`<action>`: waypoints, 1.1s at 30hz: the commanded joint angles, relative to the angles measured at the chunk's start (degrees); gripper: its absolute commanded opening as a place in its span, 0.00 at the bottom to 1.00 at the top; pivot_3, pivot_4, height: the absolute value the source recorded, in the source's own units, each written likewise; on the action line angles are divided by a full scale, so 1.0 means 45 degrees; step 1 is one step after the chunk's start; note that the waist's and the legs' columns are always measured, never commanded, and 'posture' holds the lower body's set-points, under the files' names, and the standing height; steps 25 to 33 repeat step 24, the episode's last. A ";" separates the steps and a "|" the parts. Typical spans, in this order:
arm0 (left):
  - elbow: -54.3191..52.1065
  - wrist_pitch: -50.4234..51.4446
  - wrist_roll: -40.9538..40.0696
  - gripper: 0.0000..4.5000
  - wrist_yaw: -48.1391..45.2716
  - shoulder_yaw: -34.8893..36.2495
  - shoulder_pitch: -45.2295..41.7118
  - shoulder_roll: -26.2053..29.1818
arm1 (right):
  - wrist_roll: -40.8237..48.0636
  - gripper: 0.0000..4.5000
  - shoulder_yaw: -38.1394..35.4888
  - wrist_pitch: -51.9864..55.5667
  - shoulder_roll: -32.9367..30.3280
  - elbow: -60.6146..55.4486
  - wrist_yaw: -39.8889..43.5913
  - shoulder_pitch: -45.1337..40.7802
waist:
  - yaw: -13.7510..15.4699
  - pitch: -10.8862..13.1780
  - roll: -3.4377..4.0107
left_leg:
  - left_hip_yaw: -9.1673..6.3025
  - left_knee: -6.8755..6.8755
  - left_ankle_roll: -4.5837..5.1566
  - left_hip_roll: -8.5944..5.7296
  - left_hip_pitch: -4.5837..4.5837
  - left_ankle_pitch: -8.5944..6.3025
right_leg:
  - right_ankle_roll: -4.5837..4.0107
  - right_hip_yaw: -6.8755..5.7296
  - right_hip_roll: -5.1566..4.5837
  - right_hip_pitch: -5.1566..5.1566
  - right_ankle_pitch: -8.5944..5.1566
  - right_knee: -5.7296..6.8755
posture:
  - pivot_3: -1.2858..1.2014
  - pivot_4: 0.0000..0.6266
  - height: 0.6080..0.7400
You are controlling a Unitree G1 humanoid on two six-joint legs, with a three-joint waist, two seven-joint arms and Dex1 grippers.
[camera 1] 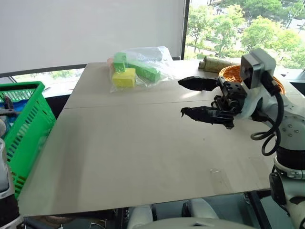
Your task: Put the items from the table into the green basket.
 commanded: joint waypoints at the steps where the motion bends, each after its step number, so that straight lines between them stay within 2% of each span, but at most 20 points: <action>1: -0.0295 -0.0500 -0.0110 0.99 0.0122 0.0697 -0.0484 -0.0267 | -0.0015 1.00 -0.0146 -0.0291 -0.0080 -0.0094 -0.0016 -0.0043 | -0.0010 -0.0002 -0.0002 | 0.0000 0.0000 0.0000 0.0000 0.0000 0.0000 | 0.0000 0.0001 0.0000 0.0000 0.0000 0.0001 | 0.49 0.00 1.00; 4: -0.0650 -0.1351 -0.1385 0.99 -0.0948 0.0324 -0.1095 -0.1045 | -0.0036 1.00 -0.0162 -0.0285 -0.0119 -0.0061 -0.0018 0.0039 | 0.0015 -0.0005 -0.0007 | 0.0002 0.0002 0.0000 -0.0002 0.0000 0.0000 | 0.0001 0.0000 0.0000 0.0001 0.0001 0.0002 | 0.49 0.00 1.00; 7: -0.1830 -0.1543 -0.3094 0.99 -0.3251 -0.1342 -0.0764 -0.1930 | -0.0310 1.00 -0.0165 -0.0370 -0.0272 0.0189 0.0042 0.0591 | 0.0162 -0.0028 -0.0030 | -0.0007 0.0010 0.0001 -0.0009 -0.0003 0.0000 | 0.0002 -0.0010 -0.0005 0.0011 0.0001 0.0001 | 0.49 0.00 1.00; 11: -0.3914 -0.1207 -0.4919 0.99 -0.5072 -0.3507 0.0887 -0.3382 | -0.3333 1.00 0.0751 -0.2664 -0.1143 0.1543 0.1195 0.2746 | 0.0245 -0.0067 -0.0067 | 0.0015 0.0013 0.0004 -0.0024 -0.0001 -0.0003 | 0.0006 0.0001 -0.0034 0.0026 0.0003 -0.0022 | 0.49 0.00 1.00; 14: -0.5017 -0.1010 -0.6256 0.99 -0.5938 -0.5030 0.2356 -0.4493 | -0.5837 1.00 0.1328 -0.5171 -0.1131 0.3063 0.0849 0.3949 | 0.0101 -0.0048 -0.0032 | 0.0056 0.0016 0.0025 -0.0023 0.0007 -0.0015 | 0.0008 0.0048 -0.0028 0.0012 0.0003 -0.0011 | 0.49 0.00 1.00; 16: -0.4918 -0.1642 -0.5986 0.99 -0.6182 -0.5906 0.3071 -0.5041 | -0.7400 1.00 0.1661 -0.6341 -0.1113 0.3997 0.0115 0.4414 | 0.0064 -0.0066 -0.0002 | 0.0045 0.0017 0.0027 -0.0016 0.0014 -0.0013 | 0.0007 0.0052 0.0004 0.0010 0.0003 -0.0007 | 0.50 0.00 1.00; 18: -0.4124 -0.2330 -0.4659 0.99 -0.6392 -0.7457 0.3747 -0.5105 | -0.8771 1.00 0.1923 -0.7778 -0.1052 0.4869 -0.0443 0.5232 | 0.0077 -0.0059 0.0011 | 0.0040 0.0021 0.0027 -0.0018 0.0035 -0.0012 | 0.0004 0.0073 0.0055 0.0023 -0.0001 -0.0002 | 0.50 0.00 1.00; 20: -0.3295 -0.2753 -0.4139 0.99 -0.6690 -0.8373 0.4134 -0.5233 | -0.9204 1.00 0.1838 -0.8588 -0.0716 0.5335 -0.0843 0.6077 | 0.0117 -0.0092 0.0081 | 0.0012 0.0043 0.0028 -0.0012 0.0036 -0.0010 | -0.0002 0.0066 0.0118 0.0023 -0.0003 0.0013 | 0.49 0.00 1.00; 21: -0.2932 -0.3127 -0.4070 0.99 -0.6670 -0.8368 0.4099 -0.5410 | -0.9346 1.00 0.1811 -0.8896 -0.0592 0.5443 -0.0921 0.6295 | 0.0105 -0.0101 0.0109 | -0.0022 0.0044 0.0026 -0.0016 0.0089 -0.0012 | -0.0008 0.0066 0.0188 0.0072 -0.0004 -0.0001 | 0.49 0.00 1.00; 23: -0.2410 -0.3622 -0.3604 0.99 -0.6396 -0.8354 0.3869 -0.5488 | -0.9430 1.00 0.1696 -0.9164 -0.0477 0.5427 -0.0930 0.6512 | 0.0081 -0.0067 0.0122 | -0.0001 0.0020 0.0026 -0.0016 0.0153 -0.0013 | -0.0006 0.0085 0.0183 0.0118 -0.0012 -0.0010 | 0.48 0.00 1.00; 33: -0.2260 -0.3857 -0.3361 0.99 -0.6367 -0.8422 0.3781 -0.5471 | -0.9418 1.00 0.1603 -0.9226 -0.0445 0.5381 -0.0910 0.6551 | 0.0081 -0.0067 0.0122 | -0.0003 0.0027 0.0027 -0.0016 0.0152 -0.0013 | 0.0008 0.0084 0.0183 0.0117 -0.0017 -0.0006 | 0.48 0.00 1.00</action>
